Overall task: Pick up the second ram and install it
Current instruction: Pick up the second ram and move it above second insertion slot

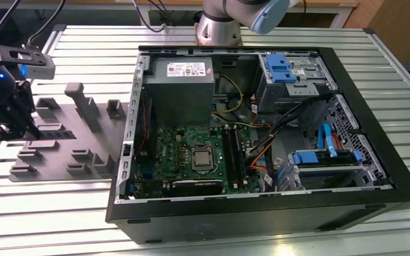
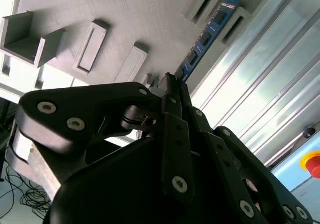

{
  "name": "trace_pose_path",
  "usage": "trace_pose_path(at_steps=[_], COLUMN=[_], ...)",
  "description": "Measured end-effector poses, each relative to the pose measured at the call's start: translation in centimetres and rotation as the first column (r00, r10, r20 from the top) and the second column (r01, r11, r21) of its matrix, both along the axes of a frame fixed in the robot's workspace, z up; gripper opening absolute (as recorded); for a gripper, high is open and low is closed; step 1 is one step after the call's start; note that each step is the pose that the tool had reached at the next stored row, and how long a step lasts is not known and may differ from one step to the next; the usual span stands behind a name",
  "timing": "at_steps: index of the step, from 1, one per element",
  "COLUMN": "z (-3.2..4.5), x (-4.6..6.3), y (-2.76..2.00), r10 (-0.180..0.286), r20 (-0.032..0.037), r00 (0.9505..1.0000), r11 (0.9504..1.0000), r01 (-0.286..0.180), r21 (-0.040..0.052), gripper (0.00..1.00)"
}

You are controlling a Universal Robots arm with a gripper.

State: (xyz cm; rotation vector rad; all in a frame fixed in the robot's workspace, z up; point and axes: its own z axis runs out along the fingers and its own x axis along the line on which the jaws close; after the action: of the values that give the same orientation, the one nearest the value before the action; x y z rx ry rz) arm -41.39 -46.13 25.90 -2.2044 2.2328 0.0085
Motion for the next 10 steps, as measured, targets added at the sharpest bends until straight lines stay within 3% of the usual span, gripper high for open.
trace_pose_path(at_steps=[10], z=[0.73], x=[0.0], y=[0.0], r10=[0.0], r20=[0.0], r00=[1.0], r11=[1.0], r01=[0.0], r21=[0.0], gripper=[0.14])
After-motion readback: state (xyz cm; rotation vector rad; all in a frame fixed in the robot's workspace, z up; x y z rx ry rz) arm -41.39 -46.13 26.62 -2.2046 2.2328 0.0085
